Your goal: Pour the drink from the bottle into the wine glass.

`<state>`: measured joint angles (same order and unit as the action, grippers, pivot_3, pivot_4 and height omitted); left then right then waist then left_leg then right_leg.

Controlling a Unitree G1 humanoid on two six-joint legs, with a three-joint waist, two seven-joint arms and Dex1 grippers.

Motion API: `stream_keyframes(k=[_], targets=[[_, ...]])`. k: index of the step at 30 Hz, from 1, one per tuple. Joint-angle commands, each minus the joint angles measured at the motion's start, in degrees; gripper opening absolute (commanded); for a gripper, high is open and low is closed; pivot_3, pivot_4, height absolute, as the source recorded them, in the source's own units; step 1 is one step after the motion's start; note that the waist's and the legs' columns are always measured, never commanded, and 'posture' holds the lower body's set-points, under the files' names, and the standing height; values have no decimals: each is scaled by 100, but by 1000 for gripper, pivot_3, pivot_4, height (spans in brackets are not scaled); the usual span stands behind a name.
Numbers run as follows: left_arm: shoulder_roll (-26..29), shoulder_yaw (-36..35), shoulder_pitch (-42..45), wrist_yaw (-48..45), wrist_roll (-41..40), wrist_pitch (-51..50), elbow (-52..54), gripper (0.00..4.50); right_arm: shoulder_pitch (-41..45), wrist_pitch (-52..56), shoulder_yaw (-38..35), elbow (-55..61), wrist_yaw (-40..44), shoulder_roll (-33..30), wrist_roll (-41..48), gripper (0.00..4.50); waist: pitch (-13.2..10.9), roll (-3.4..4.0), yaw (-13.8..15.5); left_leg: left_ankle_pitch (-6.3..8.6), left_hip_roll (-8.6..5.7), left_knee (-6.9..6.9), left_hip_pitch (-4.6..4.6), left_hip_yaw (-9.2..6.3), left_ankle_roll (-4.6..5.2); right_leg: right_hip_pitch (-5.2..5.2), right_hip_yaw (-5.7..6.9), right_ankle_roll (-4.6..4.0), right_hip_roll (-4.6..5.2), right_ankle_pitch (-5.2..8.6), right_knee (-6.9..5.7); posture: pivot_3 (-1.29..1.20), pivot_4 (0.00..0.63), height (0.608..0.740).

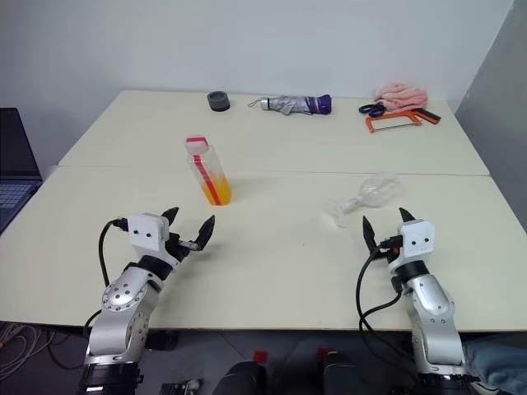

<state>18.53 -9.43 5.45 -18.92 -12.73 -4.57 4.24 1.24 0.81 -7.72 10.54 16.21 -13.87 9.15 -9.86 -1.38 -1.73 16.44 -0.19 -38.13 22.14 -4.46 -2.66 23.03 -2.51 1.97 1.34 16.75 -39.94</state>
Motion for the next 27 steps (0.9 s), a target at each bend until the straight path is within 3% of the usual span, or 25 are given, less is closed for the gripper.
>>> stream_keyframes(k=[1, 27], targets=[[-14, -105, 14, 8, -55, 166, 294, 4477, 81, -18, -69, 92, 20, -63, 62, 4500, 0, 0, 0, 0, 0, 0, 0, 0, 0, 0, 0, 0, 0, 0, 0, 0, 150, 740], [-2, -69, 32, 94, -72, 19, 447, 4477, 90, 39, -14, 100, 94, -71, 53, 4500, 0, 0, 0, 0, -1, 0, -1, 1, 0, -1, 0, 0, 0, 0, 0, 0, 150, 740]])
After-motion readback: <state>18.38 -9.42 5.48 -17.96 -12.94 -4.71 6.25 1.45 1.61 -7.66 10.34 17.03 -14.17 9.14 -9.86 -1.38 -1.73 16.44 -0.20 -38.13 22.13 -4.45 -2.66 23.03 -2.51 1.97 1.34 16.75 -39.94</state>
